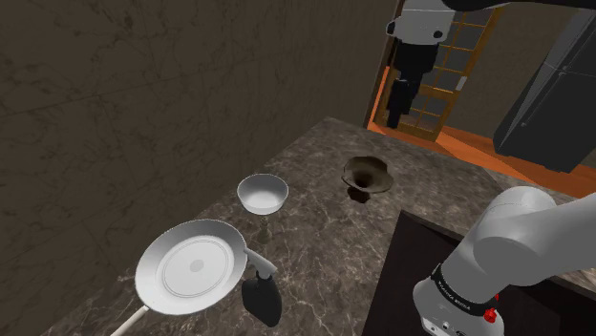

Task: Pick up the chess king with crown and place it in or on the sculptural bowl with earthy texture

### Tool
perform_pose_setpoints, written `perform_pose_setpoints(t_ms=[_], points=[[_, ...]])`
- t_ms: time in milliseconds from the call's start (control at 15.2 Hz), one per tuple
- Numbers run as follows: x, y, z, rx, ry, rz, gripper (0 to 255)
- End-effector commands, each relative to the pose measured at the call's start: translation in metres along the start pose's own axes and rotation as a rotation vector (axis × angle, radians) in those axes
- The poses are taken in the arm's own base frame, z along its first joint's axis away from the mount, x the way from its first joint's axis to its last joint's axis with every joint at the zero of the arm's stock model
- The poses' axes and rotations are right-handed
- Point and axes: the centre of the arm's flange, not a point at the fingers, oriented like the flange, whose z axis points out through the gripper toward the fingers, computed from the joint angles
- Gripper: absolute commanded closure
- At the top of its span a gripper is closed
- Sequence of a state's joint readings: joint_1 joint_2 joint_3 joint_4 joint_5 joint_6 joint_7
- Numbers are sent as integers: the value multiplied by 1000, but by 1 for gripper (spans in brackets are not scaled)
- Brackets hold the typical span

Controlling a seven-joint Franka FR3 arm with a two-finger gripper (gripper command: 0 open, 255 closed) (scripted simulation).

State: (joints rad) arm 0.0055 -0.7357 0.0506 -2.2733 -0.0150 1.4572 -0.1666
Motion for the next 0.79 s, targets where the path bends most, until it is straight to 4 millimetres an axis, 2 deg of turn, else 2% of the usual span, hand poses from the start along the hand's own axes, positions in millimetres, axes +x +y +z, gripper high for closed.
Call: perform_pose_setpoints(t_ms=[0, 726], points=[[0, 0, 0, 0, 0, 0, 0], [105, -62, 91, 1, -67, -52, 0]])
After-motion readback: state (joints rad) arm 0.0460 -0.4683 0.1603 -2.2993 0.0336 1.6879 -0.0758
